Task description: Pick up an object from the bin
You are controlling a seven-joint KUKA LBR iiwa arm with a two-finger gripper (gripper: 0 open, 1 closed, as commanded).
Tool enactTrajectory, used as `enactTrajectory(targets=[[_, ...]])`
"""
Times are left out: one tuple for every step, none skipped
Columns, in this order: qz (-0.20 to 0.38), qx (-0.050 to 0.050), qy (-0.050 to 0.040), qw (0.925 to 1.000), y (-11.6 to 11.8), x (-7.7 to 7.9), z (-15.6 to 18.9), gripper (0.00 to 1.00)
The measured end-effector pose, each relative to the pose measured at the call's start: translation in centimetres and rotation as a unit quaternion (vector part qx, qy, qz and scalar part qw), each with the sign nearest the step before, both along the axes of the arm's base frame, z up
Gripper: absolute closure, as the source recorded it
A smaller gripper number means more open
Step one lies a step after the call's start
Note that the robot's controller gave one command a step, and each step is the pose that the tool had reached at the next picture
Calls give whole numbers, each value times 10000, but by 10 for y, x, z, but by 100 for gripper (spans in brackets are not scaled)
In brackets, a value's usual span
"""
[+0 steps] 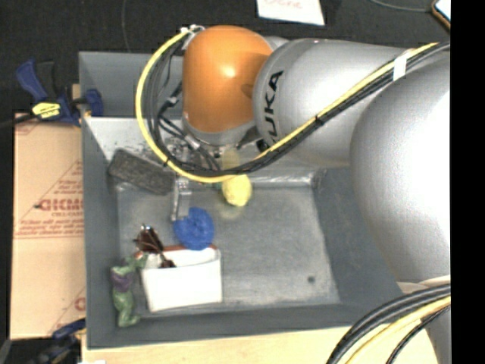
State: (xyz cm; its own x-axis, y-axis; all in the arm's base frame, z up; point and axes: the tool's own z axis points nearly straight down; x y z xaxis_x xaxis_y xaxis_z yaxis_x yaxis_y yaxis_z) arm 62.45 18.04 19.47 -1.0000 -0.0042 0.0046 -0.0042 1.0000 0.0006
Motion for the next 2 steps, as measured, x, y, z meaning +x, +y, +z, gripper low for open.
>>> enactTrajectory(targets=[[-21,7,-42,10000,-1,2,5,0],[1236,2,-45,9923,-72,-35,-123,0]])
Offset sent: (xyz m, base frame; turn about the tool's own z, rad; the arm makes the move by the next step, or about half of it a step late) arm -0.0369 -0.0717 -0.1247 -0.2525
